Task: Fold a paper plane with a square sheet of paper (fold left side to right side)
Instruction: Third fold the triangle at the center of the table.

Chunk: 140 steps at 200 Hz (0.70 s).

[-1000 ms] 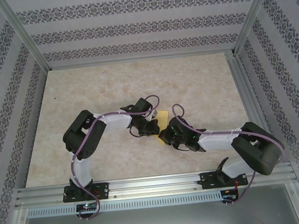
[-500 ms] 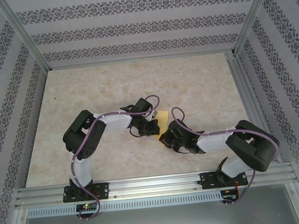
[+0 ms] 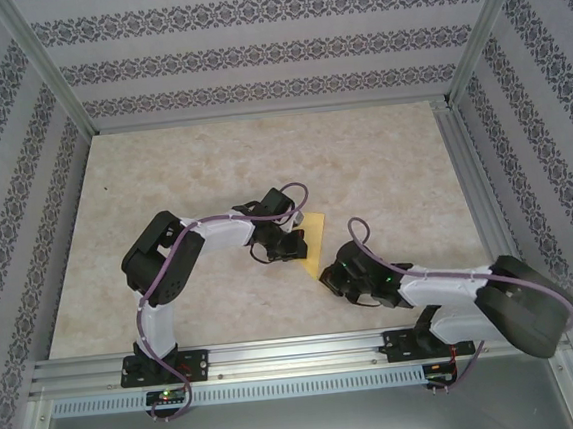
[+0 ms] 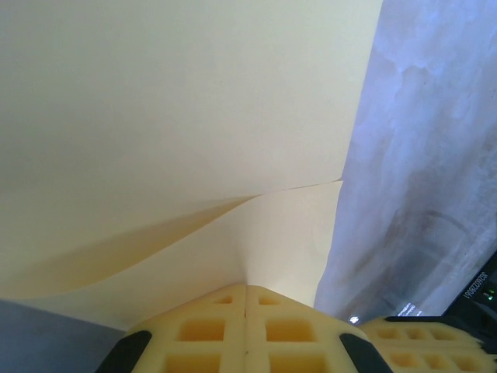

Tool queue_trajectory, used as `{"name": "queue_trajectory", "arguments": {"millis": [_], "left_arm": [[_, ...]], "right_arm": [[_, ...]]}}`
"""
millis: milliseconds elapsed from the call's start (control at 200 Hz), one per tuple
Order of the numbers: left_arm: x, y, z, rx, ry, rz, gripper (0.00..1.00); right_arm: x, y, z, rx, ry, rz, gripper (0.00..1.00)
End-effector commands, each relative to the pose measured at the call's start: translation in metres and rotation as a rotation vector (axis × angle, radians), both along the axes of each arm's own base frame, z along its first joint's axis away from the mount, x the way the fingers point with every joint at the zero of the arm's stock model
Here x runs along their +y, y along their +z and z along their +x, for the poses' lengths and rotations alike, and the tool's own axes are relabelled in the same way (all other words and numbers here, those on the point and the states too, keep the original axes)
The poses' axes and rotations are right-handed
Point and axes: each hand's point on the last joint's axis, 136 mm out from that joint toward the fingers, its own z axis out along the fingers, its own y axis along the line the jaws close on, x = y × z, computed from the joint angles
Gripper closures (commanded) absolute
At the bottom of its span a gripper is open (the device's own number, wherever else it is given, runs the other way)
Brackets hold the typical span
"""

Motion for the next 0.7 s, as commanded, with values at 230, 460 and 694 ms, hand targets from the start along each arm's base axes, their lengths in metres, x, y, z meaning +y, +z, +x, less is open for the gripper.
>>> {"name": "queue_trajectory", "arguments": {"millis": [230, 460, 694], "left_arm": [[0.011, -0.027, -0.01, 0.019, -0.008, 0.113, 0.96], [0.01, -0.027, -0.01, 0.018, -0.005, 0.114, 0.96], [0.01, -0.026, -0.011, 0.02, -0.008, 0.116, 0.96]], "right_arm": [[-0.026, 0.047, 0.023, -0.203, 0.05, -0.046, 0.99], [0.02, 0.05, 0.034, -0.2, 0.139, 0.046, 1.0], [0.046, 0.037, 0.039, -0.175, 0.156, 0.086, 1.0]]}}
